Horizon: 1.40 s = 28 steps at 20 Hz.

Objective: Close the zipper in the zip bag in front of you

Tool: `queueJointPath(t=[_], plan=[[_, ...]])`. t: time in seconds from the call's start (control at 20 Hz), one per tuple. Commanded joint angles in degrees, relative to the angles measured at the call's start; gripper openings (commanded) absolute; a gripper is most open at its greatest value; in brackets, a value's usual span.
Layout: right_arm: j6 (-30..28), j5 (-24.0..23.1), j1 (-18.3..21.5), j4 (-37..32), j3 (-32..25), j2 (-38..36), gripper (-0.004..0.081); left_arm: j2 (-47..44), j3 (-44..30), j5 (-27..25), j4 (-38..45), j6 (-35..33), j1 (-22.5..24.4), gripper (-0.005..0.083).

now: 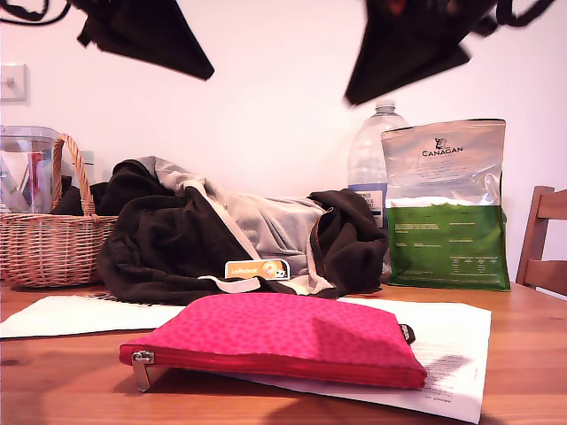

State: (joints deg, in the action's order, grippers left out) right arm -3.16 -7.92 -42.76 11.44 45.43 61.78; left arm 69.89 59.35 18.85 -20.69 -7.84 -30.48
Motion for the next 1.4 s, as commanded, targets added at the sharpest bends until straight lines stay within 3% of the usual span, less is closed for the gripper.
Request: queueJointPath(t=[0.0,0.2,0.45,0.6,0.9,1.05,1.2,1.35], plan=[[2.3,-0.3,3.3,-2.7,-0.6,0.2,-0.0013,0.5,-1.9,-1.2,3.8,1.6,0.2,-0.0024],[6.1,5.4,14.2,-14.3,-2.8,0.3,-0.0013,-0.7,-7.3,-6.2,15.2,4.9,0.4,-0.0024],[6.2,15.0,29.3,-18.9,-4.4,0.2,-0.0013,-3.8,-15.7,-7.8,25.7,8.9,4.2,-0.0024],[4.0,21.0,35.8,-20.9,-7.9,-1.2,-0.0013,-7.6,-20.8,-7.8,28.2,9.4,7.6,-0.0024],[5.1,21.6,35.2,-26.1,-23.5,-16.3,-0.0013,-23.1,-32.5,-7.8,27.7,10.5,11.6,-0.0024],[4.3,22.5,31.0,-18.5,-27.1,-26.1,-0.0013,-33.3,-36.4,-7.7,20.8,11.2,11.7,-0.0024],[3.1,22.4,26.4,-9.2,-27.3,-35.2,-0.0013,-42.8,-36.5,-7.8,11.0,11.0,11.6,-0.0024],[3.5,23.0,24.5,-3.5,-27.2,-42.3,-0.0013,-50.6,-36.5,-7.5,2.5,11.6,11.6,-0.0024]])
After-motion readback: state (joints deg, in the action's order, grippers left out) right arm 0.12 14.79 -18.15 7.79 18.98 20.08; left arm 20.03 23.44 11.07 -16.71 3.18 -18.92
